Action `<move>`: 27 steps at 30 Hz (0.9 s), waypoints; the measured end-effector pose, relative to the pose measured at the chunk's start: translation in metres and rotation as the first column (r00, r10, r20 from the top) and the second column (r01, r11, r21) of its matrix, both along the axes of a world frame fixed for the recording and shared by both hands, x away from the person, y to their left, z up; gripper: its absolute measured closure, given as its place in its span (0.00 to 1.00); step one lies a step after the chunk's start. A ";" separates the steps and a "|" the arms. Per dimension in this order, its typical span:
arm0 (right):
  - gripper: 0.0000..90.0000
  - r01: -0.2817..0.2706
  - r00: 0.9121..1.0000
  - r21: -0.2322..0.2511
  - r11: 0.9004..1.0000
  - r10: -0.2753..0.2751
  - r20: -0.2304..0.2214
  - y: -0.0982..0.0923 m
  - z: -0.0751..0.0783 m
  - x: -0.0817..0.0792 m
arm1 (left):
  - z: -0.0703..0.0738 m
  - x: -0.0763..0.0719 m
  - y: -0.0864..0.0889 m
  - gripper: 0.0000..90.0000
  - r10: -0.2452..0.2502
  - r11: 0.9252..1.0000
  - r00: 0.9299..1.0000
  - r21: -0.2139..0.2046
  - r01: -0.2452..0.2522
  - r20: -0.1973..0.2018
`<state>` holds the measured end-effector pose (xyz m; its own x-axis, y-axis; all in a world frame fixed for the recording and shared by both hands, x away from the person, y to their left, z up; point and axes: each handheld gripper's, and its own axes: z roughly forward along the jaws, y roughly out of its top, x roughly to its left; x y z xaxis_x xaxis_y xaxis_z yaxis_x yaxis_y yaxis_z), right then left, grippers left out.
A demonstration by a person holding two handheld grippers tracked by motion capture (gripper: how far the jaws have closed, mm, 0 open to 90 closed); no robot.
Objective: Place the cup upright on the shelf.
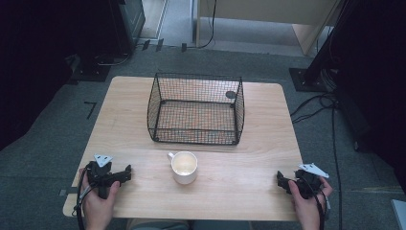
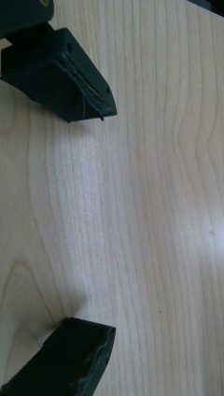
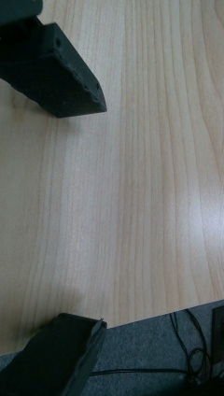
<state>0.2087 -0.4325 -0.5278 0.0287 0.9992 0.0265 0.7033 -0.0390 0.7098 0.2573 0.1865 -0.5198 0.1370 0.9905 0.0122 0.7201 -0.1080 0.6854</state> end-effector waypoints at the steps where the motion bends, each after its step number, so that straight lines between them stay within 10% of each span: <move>1: 0.00 0.000 1.000 0.000 1.000 0.000 0.000 0.000 0.000 0.000 | 0.000 0.000 0.000 0.00 0.000 1.000 1.000 0.000 0.000 0.000; 27: 0.00 -0.163 0.986 0.061 0.985 0.160 0.057 0.049 0.036 0.005 | 0.000 0.000 0.000 0.00 0.000 1.000 1.000 0.000 0.000 0.001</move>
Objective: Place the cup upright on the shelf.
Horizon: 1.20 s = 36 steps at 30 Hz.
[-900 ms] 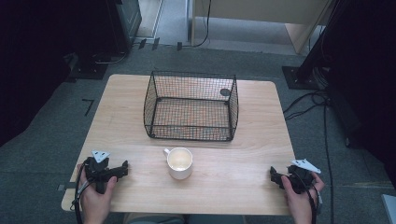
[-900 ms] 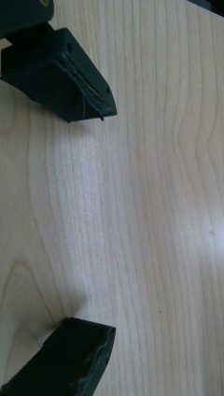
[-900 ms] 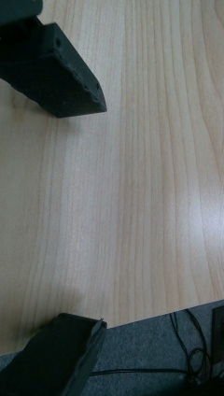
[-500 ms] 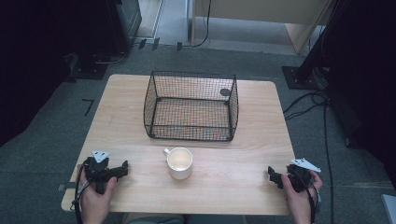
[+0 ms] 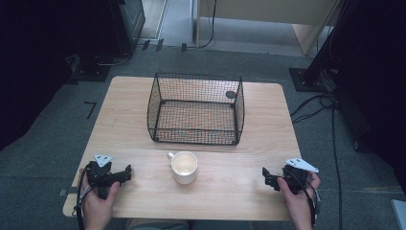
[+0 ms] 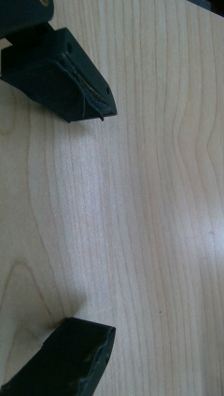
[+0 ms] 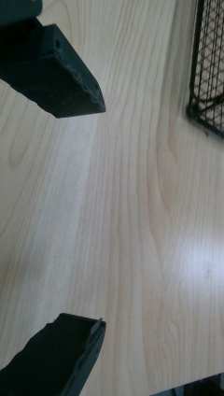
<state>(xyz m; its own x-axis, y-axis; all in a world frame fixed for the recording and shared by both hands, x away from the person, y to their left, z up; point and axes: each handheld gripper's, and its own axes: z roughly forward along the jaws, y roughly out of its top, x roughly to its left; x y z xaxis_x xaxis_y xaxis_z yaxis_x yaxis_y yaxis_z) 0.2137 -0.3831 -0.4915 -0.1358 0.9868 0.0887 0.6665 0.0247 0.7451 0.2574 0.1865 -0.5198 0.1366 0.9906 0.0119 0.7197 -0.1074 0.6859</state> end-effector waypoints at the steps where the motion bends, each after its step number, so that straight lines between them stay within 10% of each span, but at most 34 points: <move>1: 0.00 -0.005 1.000 0.001 1.000 0.005 0.002 0.002 0.002 0.000 | 0.000 0.000 0.000 0.00 0.000 1.000 1.000 -0.001 0.000 0.000; 15: 0.00 -0.119 0.992 0.000 0.993 0.119 0.039 0.047 0.025 0.013 | 0.000 0.000 0.000 0.00 0.000 1.000 1.000 0.000 0.000 0.000; 36: 0.00 -0.287 0.955 0.006 0.958 0.285 0.086 0.136 0.049 0.029 | 0.000 0.000 0.000 0.00 0.000 1.000 1.000 -0.001 0.000 0.000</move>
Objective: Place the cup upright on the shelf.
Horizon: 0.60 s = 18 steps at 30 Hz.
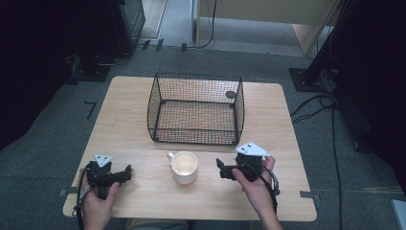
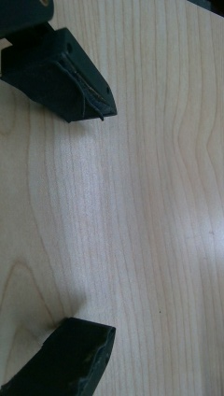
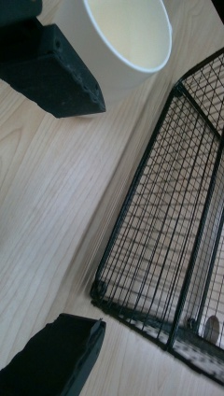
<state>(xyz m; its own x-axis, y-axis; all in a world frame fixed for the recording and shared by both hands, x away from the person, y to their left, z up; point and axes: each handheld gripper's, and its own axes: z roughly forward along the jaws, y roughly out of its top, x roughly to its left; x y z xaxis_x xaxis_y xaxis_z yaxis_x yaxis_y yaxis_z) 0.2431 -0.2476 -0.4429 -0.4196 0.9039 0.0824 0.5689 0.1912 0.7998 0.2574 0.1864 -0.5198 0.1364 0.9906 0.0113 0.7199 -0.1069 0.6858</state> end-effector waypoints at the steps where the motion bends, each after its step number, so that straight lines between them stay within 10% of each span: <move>1: 0.00 -0.004 1.000 0.003 1.000 0.004 0.000 0.002 0.000 0.000 | 0.000 0.000 0.000 0.00 0.000 1.000 1.000 0.000 0.000 0.000; 18: 0.00 -0.085 0.996 0.037 0.996 0.085 -0.003 0.046 0.000 -0.001 | 0.000 0.000 0.000 0.00 0.000 1.000 1.000 0.000 0.000 0.000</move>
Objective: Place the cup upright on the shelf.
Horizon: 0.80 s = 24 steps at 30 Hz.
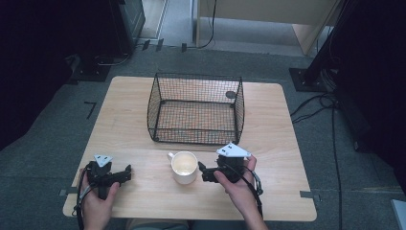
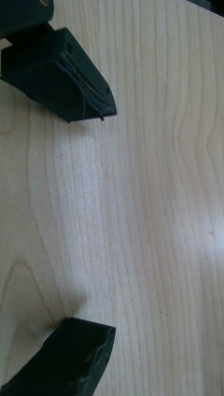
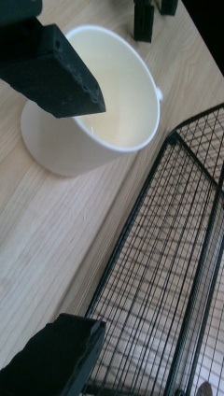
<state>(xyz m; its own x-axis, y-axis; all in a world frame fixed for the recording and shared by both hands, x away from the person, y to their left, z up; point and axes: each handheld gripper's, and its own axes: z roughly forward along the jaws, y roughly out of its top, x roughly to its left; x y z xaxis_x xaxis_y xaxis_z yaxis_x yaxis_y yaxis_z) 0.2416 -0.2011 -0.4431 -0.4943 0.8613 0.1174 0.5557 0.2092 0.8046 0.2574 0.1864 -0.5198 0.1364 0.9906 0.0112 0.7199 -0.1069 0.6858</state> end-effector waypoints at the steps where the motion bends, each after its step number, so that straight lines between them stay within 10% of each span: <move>1: 0.00 -0.011 1.000 0.005 1.000 0.011 0.001 0.004 0.000 -0.001 | 0.000 0.000 0.000 0.00 0.000 1.000 1.000 0.001 0.000 0.000; 24: 0.00 -0.135 0.991 0.072 0.988 0.136 -0.014 0.044 -0.011 -0.005 | 0.000 0.000 0.000 0.00 0.000 1.000 1.000 0.000 0.000 0.000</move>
<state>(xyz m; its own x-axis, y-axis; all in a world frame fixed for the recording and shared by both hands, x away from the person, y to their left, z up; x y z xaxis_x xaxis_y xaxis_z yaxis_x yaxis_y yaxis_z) 0.2363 -0.1571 -0.4545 -0.6031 0.7757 0.1859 0.5410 0.2265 0.8099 0.2574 0.1865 -0.5198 0.1365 0.9906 0.0114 0.7199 -0.1071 0.6858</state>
